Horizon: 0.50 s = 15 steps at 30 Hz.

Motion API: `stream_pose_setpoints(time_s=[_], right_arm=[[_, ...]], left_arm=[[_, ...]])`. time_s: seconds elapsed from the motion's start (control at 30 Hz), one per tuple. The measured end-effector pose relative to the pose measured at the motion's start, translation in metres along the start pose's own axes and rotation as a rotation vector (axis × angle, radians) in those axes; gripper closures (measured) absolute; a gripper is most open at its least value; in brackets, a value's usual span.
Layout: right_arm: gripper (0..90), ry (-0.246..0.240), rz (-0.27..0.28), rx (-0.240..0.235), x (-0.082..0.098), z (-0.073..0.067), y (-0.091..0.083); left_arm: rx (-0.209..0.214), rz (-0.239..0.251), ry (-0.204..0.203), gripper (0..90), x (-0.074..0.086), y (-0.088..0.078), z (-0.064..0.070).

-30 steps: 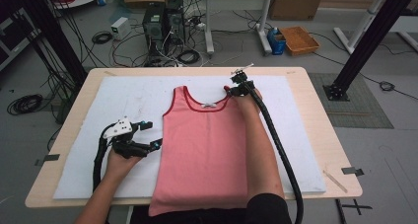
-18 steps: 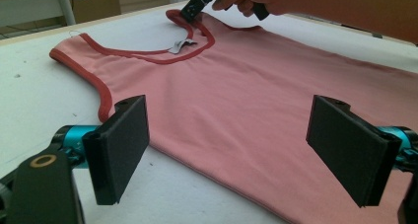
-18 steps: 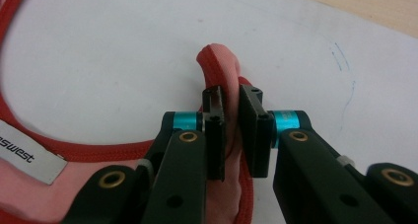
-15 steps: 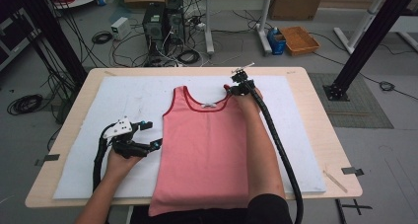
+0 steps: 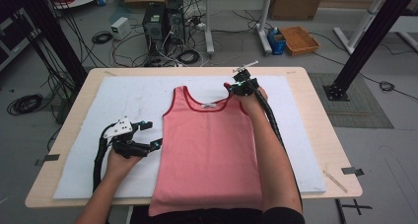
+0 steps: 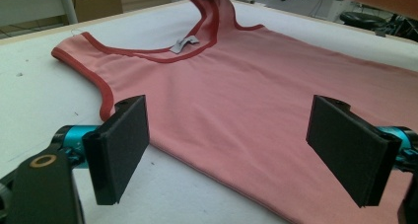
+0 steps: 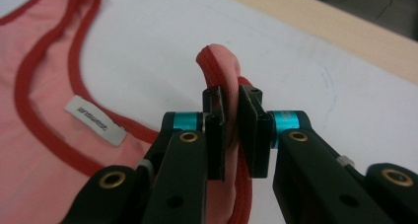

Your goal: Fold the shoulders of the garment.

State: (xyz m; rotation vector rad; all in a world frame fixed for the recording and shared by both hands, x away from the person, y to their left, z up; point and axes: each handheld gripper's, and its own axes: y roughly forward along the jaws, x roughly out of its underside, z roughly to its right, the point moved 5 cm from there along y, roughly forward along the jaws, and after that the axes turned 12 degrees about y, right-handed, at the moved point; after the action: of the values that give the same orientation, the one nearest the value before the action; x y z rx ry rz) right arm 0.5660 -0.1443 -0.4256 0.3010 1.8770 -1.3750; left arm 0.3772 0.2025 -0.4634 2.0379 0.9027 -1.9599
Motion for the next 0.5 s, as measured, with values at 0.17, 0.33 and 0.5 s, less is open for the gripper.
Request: stream_pose_setpoints(time_s=[0.17, 0.33, 0.5], right_arm=[[81.8, -0.002, 0.025, -0.031, -0.001, -0.007, -0.024], [81.7, -0.043, 0.021, -0.057, 0.006, -0.02, -0.039], [81.7, -0.065, 0.034, -0.104, 0.023, -0.037, -0.051]], left_arm=[[-0.001, -0.005, 0.002, 16.6, 0.0, 0.0, 0.0], [-0.004, -0.007, 0.009, 16.6, 0.0, 0.001, 0.001], [-0.004, -0.009, 0.008, 16.6, 0.0, 0.0, 0.001]])
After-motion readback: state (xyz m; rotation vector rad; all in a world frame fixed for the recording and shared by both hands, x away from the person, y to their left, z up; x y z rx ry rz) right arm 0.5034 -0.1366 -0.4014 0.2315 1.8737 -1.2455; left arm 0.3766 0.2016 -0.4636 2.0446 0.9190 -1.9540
